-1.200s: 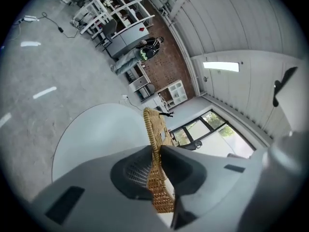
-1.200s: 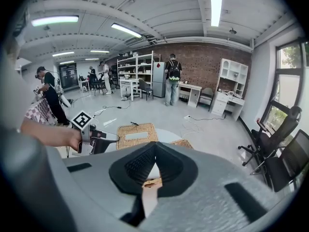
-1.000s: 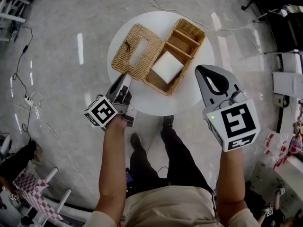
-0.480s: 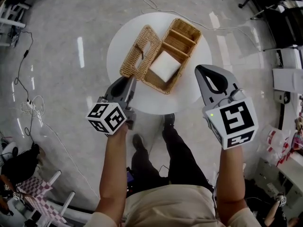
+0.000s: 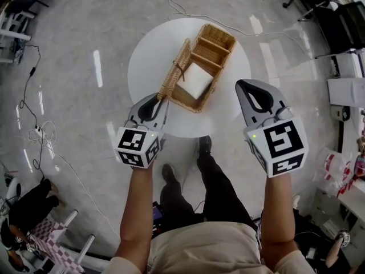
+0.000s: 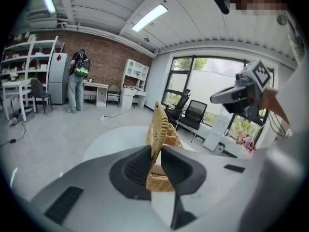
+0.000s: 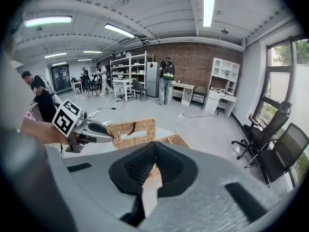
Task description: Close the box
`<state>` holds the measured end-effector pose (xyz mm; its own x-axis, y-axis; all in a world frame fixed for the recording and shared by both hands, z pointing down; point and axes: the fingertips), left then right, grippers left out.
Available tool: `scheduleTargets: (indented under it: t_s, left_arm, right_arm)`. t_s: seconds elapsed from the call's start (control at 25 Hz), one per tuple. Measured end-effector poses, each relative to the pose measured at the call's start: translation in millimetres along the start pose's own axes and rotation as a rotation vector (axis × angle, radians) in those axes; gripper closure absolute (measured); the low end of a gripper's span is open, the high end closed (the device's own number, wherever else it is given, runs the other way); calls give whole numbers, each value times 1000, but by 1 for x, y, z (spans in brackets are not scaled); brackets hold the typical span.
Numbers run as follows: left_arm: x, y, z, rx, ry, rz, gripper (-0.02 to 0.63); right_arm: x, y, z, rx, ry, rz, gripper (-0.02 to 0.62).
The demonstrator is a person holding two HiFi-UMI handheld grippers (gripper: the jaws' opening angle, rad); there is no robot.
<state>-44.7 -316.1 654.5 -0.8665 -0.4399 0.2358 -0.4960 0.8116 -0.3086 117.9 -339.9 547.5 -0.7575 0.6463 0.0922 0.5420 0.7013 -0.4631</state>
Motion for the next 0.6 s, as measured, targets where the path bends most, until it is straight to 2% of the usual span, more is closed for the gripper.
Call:
scheduleTargets:
  t_s: [0.24, 0.6]
  left_arm:
    - [-20, 1, -5, 77, -127, -33, 557]
    - [-35, 8, -7, 147, -244, -72, 557]
  right_arm:
    - [-3, 12, 1, -2, -6, -15, 600]
    - [-1, 31, 15, -11, -9, -34, 600]
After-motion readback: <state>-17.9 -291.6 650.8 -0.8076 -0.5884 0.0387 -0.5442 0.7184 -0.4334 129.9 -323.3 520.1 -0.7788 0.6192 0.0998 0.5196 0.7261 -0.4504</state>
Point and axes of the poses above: the fingertips, and each gripper's own axes: y backward along the fingers, x to its left, z out of its top, and after that the axes turned 11 degrees about -x, right-handed
